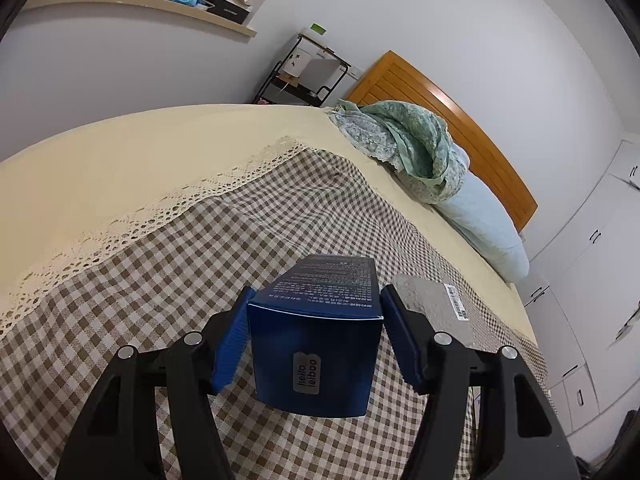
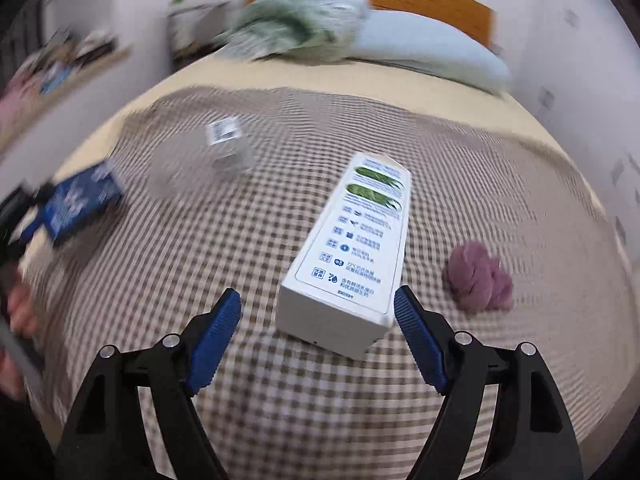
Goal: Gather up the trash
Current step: 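Grasp the white milk carton with the right tool, then carry the blue box and milk carton into the bin while both tools open to release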
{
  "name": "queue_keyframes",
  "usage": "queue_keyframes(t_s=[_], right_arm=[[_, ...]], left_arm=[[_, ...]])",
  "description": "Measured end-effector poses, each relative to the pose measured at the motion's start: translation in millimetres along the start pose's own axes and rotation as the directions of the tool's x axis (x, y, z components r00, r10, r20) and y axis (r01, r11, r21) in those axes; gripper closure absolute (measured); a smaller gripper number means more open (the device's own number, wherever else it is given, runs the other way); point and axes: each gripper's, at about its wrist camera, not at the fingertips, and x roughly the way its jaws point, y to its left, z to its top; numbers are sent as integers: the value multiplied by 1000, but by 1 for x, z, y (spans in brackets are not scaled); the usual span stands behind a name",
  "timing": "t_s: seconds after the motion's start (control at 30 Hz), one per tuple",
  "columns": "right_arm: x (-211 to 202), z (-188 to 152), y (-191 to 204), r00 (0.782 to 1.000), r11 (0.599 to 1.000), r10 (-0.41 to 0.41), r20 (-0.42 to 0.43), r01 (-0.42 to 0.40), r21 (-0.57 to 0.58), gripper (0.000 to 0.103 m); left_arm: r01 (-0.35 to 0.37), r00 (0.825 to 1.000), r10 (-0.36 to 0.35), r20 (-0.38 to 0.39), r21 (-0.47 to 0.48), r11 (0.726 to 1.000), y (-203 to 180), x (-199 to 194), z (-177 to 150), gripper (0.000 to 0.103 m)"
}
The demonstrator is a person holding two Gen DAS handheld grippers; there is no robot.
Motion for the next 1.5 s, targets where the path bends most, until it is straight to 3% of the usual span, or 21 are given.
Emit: queue_keyframes(t_s=[0.17,0.3,0.37,0.4,0.57,0.73,0.8,0.97,1.1,1.2,1.23,1.3,1.37,1.4,1.5], right_arm=[[32,0,7,992,989,-127,19,125,79,23],[55,-9,-15,998,975,-68,-16,69,211,22],[55,-16,-28,1000,954,-23,8,19,300,23],[55,-18,-30,1000,949,-3,16,-2,315,32],[39,-16,-33,1000,976,-1,-4,2,218,33],[-11,-31,-47,1000,987,-21,23,17,158,33],[-36,-42,-57,999,988,-16,46,9,152,33],[-94,-79,-80,994,991,-36,105,22,133,33],[-143,-120,-117,987,985,-74,140,51,162,33],[-177,-161,-148,981,977,-130,145,102,188,33],[-188,-177,-159,979,973,-148,141,119,198,33],[-205,-208,-176,976,967,-173,131,144,210,33],[-219,-247,-193,977,961,-188,99,162,224,33],[-221,-263,-199,978,958,-194,76,172,231,33],[-222,-317,-215,981,942,-194,-15,191,275,33]], left_arm=[[2,1000,-2,-2,20,1000,-2,1,0,42],[0,1000,0,-16,24,1000,-1,5,0,42],[-4,1000,5,-20,34,999,-3,6,0,42],[-7,1000,7,-19,36,999,-4,6,0,42],[-18,1000,19,-10,47,999,-6,7,-1,42],[-100,995,101,3,129,987,-23,-9,-1,42],[-100,995,100,4,139,985,-31,-26,0,43],[-16,999,25,-43,182,983,-59,-99,-15,43],[146,987,-116,-109,324,935,-111,-163,-55,43],[329,939,-251,-234,410,850,-159,-198,-99,43],[417,902,-303,-309,432,800,-181,-207,-123,43],[516,843,-341,-416,445,732,-207,-213,-156,43],[601,773,-328,-542,461,653,-236,-215,-205,43],[644,732,-304,-609,474,601,-250,-216,-233,43],[710,661,-219,-718,504,492,-274,-216,-294,43]])
